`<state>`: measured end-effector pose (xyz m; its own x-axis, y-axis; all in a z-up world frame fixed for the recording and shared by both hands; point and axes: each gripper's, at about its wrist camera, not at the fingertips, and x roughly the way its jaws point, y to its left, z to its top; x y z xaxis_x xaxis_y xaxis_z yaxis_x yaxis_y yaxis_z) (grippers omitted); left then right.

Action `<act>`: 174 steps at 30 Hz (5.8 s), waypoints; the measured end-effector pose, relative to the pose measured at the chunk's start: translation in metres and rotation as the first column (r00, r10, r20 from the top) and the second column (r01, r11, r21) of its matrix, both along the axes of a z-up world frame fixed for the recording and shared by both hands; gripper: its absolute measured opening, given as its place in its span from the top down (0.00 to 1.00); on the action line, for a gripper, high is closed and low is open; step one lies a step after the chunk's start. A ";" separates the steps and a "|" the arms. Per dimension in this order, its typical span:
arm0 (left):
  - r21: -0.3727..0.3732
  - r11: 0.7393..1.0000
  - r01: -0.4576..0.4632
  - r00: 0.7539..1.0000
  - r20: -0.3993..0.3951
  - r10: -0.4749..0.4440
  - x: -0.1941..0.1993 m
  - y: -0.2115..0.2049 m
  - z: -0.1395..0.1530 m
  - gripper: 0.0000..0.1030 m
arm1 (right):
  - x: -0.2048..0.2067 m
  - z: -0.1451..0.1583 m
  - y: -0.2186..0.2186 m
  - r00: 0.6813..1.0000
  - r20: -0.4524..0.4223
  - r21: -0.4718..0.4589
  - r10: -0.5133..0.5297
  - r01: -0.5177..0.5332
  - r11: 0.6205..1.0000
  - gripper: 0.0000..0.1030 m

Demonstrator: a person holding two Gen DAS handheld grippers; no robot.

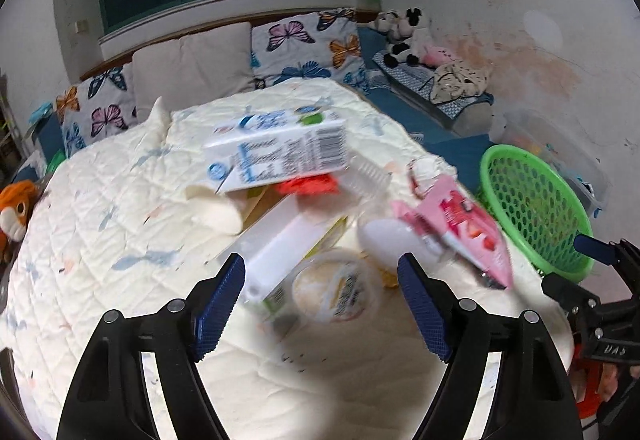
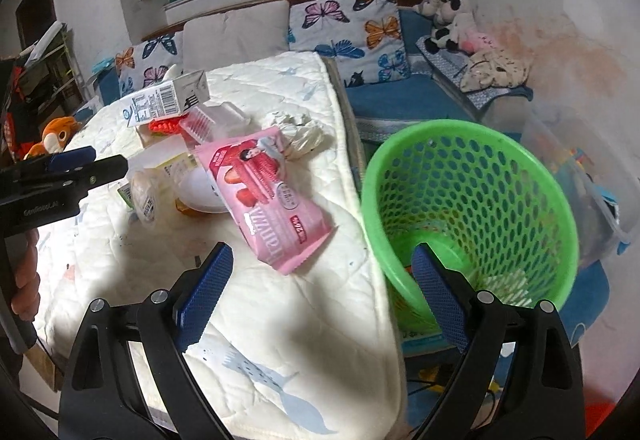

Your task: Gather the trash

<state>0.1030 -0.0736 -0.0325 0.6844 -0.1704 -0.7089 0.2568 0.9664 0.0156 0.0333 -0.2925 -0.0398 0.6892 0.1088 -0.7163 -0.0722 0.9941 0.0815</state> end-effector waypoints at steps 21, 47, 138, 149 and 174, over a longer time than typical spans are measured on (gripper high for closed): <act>-0.001 1.000 0.018 0.998 -0.064 -0.018 -0.006 0.027 -0.026 0.22 | 0.066 -0.035 0.037 0.968 -0.114 -0.016 0.224 -0.227 0.974 0.13; 0.199 0.962 0.188 0.980 0.020 -0.196 0.013 -0.020 -0.044 0.11 | 0.051 -0.023 0.029 0.975 -0.087 0.051 0.205 -0.201 0.978 0.44; 0.024 0.999 0.041 0.999 0.012 -0.042 -0.004 -0.014 -0.054 0.43 | 0.008 0.017 -0.005 0.997 0.030 0.140 0.077 -0.080 0.987 0.44; -0.090 0.991 0.094 0.995 0.024 -0.092 -0.024 -0.004 -0.020 0.43 | 0.005 0.026 -0.032 0.999 0.052 0.142 0.003 -0.010 0.990 0.44; -0.077 0.932 0.353 0.935 0.053 -0.350 0.006 -0.153 0.018 0.42 | 0.008 -0.008 -0.149 0.964 -0.051 0.148 -0.260 0.265 0.953 0.26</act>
